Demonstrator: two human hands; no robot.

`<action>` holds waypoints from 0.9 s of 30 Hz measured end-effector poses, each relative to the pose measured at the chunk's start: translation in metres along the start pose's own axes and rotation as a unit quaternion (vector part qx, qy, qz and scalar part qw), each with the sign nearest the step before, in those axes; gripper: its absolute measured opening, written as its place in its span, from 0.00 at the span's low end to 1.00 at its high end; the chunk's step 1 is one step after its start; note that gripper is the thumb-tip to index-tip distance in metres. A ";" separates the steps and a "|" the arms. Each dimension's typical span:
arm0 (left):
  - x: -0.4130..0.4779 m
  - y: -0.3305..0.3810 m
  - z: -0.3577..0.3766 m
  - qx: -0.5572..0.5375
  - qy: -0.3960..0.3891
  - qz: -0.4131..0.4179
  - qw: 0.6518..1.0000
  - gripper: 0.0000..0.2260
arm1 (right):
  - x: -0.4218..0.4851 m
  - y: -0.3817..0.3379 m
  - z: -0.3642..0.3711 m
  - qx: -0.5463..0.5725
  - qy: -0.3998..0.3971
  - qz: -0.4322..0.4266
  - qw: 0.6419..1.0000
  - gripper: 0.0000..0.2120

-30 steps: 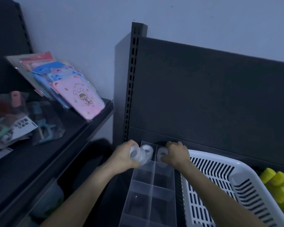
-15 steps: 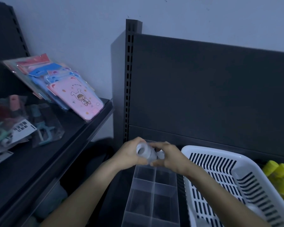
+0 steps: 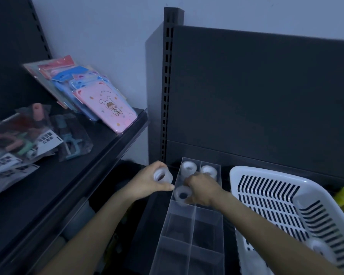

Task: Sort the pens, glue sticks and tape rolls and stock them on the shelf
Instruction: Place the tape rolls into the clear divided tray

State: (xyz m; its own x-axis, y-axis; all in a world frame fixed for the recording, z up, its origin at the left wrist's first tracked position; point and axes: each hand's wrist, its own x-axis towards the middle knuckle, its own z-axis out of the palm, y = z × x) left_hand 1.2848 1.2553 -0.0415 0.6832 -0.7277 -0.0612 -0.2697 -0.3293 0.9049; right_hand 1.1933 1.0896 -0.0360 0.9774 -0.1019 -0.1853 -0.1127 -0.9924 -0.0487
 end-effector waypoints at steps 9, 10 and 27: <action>0.006 0.017 0.014 0.050 -0.018 -0.007 0.999 0.26 | -0.021 0.017 -0.010 0.140 0.063 0.013 0.988 0.20; 0.008 0.021 0.018 0.082 -0.026 0.006 0.996 0.24 | -0.031 0.024 -0.014 0.183 0.099 0.031 0.978 0.19; 0.026 0.045 0.061 0.539 -0.046 0.007 0.841 0.08 | -0.120 0.082 0.013 0.277 0.213 0.160 0.923 0.10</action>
State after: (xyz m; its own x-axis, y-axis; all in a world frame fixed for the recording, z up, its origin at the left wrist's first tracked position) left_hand 1.2490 1.1849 -0.0280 0.6335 -0.7627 -0.1305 -0.7692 -0.6390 0.0007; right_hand 1.0648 1.0209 -0.0309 0.8466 -0.5185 0.1198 -0.3668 -0.7317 -0.5745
